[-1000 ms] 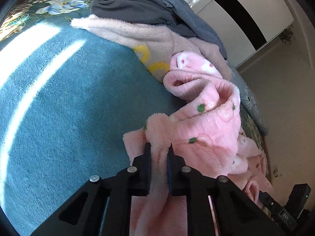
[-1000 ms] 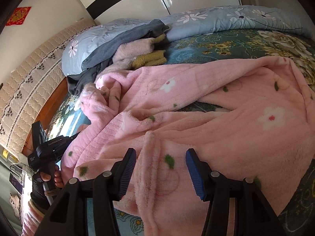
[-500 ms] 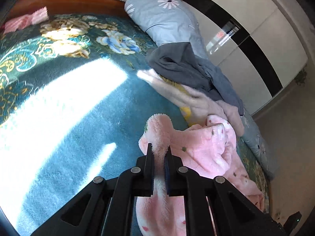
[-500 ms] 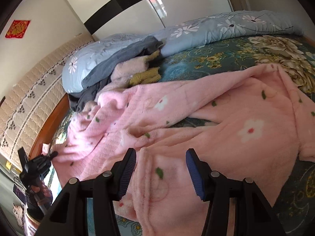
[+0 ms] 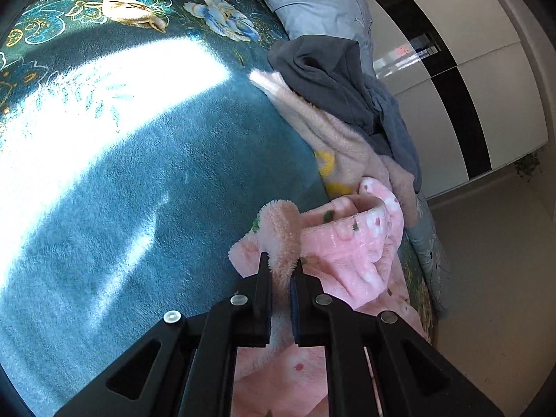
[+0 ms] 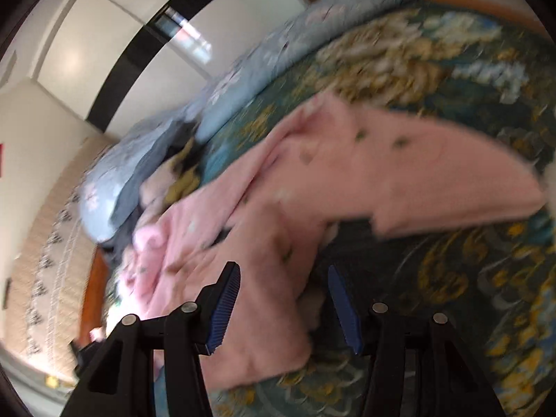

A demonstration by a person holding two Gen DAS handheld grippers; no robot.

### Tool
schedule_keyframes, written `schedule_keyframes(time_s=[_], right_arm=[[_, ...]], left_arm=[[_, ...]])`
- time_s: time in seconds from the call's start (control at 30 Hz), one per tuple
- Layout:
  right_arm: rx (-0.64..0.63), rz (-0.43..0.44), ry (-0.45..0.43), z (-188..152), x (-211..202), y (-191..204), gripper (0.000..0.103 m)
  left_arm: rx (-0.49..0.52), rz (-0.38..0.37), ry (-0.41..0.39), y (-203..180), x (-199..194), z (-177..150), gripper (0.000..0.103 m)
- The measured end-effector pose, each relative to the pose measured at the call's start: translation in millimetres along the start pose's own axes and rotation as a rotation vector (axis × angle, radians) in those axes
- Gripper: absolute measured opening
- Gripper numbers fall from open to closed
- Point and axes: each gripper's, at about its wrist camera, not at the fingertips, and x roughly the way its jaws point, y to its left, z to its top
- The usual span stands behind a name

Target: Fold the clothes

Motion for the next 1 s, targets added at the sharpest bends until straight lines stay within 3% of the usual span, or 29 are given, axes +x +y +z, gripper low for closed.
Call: schedule_keyframes(time_s=[0.03, 0.2, 0.23, 0.27, 0.37, 0.53, 0.67, 0.9, 1.0], right_arm=[[-0.001, 0.017, 0.019, -3, 6, 2, 0.056], [-0.055, -0.067, 0.035, -10, 30, 17, 0.053], [-0.063, -0.054, 0.043, -10, 32, 19, 0.033], [-0.073, -0.047, 0.042, -10, 31, 21, 0.021], [-0.088, -0.055, -0.025, 6, 13, 26, 0.014], [-0.131, -0.106, -0.281, 47, -77, 29, 0.012], [-0.095, -0.175, -0.356, 58, -121, -3, 0.011], [0.172, -0.289, -0.137, 34, -71, -122, 0.011], [0.189, -0.262, -0.135, 28, -68, -137, 0.012]], left_arm=[[-0.003, 0.003, 0.001, 0, 1, 0, 0.008], [-0.013, 0.005, 0.003, 2, 0, -1, 0.008], [-0.013, 0.008, 0.002, 2, 0, -1, 0.008], [-0.015, 0.009, 0.001, 4, -1, -1, 0.008], [-0.021, 0.012, -0.001, 7, -1, 0, 0.008], [0.013, 0.028, -0.003, 2, -1, -3, 0.008], [0.038, 0.045, 0.007, -7, 3, -10, 0.008], [0.061, 0.072, 0.030, -12, 7, -23, 0.008], [0.044, 0.090, 0.009, -6, 1, -25, 0.008]])
